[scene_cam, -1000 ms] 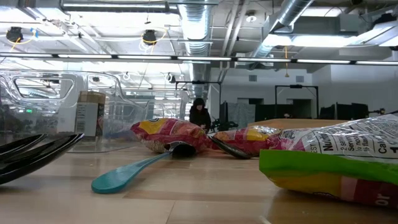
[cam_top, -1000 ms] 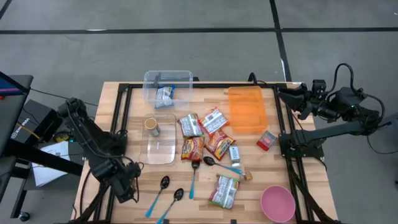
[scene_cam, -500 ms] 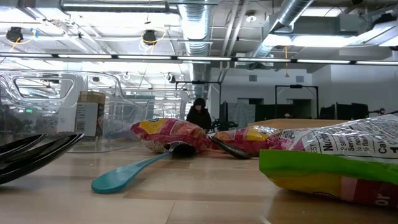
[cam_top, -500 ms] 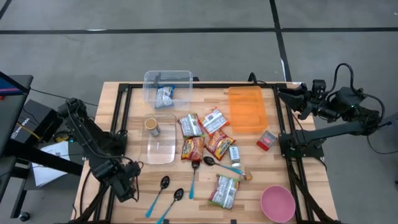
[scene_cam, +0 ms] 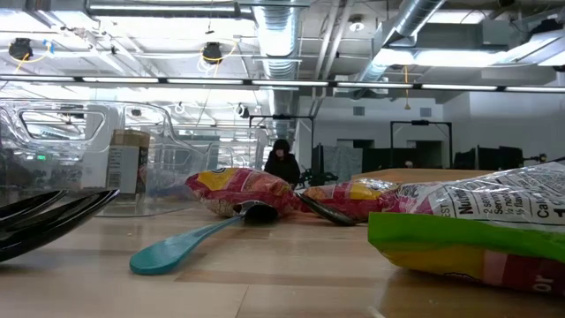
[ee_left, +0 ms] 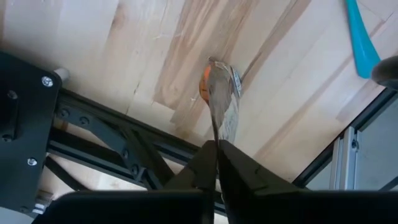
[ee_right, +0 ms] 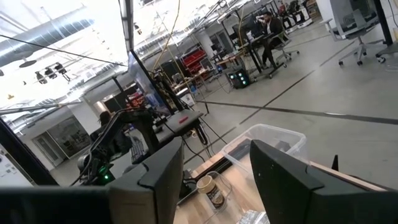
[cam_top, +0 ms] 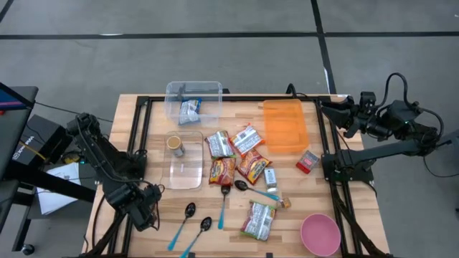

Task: Pick & Place Food Item
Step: Put the orange seasoning pack into the transparent bin

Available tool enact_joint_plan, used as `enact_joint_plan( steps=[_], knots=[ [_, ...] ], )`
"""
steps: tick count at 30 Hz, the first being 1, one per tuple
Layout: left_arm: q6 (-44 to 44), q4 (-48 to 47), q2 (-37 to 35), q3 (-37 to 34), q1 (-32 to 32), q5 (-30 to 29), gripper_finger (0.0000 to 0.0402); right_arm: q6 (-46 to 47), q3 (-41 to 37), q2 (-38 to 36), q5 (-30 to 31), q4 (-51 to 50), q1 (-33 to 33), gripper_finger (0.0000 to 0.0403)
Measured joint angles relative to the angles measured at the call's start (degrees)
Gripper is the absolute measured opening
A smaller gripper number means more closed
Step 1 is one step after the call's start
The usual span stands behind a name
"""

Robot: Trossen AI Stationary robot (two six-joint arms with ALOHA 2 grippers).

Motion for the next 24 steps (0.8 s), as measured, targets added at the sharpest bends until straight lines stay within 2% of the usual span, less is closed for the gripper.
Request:
enact_joint_plan(
  steps=[8, 11, 15, 24],
  knots=[
    [-0.1, 0.1, 0.0, 0.0, 0.0, 0.0, 0.0001, 0.0, 0.0, 0.0, 0.0, 0.0, 0.0, 0.0180],
    [-0.1, 0.8, -0.5, 0.0, 0.0, -1.8, 0.0000, 0.0, 0.0, 0.0, 0.0, 0.0, 0.0, 0.0180],
    [-0.1, 2.7, -3.0, 0.0, 0.4, -5.8, 0.0000, 0.0, 0.0, 0.0, 0.0, 0.0, 0.0, 0.0180],
    [5.0, 4.3, -10.6, 0.0, 2.0, -6.3, 0.0000, 0.0, 0.0, 0.0, 0.0, 0.0, 0.0, 0.0180]
  ],
)
